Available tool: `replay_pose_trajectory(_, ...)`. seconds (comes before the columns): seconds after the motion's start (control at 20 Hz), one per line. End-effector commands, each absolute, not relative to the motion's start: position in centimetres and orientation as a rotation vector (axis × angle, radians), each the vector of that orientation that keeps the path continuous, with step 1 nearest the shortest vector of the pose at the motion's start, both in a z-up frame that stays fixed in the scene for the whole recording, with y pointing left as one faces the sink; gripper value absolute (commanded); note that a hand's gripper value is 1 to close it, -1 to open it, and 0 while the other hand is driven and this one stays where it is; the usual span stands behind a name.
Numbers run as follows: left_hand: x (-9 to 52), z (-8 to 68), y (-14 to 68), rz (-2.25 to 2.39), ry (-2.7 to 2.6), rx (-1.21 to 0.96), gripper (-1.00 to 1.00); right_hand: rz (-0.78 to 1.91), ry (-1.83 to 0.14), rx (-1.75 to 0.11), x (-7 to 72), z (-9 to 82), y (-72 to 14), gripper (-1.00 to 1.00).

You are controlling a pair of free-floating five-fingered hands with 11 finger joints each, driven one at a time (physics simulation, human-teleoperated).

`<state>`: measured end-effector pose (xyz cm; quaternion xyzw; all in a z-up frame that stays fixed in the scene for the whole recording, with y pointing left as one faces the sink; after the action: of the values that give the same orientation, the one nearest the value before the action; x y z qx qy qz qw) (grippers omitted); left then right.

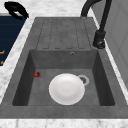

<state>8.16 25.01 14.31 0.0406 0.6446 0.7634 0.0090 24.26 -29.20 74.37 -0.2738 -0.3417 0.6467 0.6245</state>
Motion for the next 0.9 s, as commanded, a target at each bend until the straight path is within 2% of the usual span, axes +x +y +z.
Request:
replay_pose_trajectory(0.0, 8.2, 14.3, 25.0, 2.385, 2.014, 0.127, 0.00, 1.468, -0.790, -0.644, 21.2, 72.2, -29.1, -1.00)
replay_pose_trajectory(0.45, 8.2, 14.3, 25.0, 2.385, 2.014, 0.127, 0.00, 1.468, -0.786, -0.648, 13.8, 67.3, -29.0, -1.00)
replay_pose_trajectory(0.85, 8.2, 14.3, 25.0, 2.385, 2.014, 0.127, 0.00, 1.433, -0.730, -0.722, 8.8, 60.5, -28.8, -1.00)
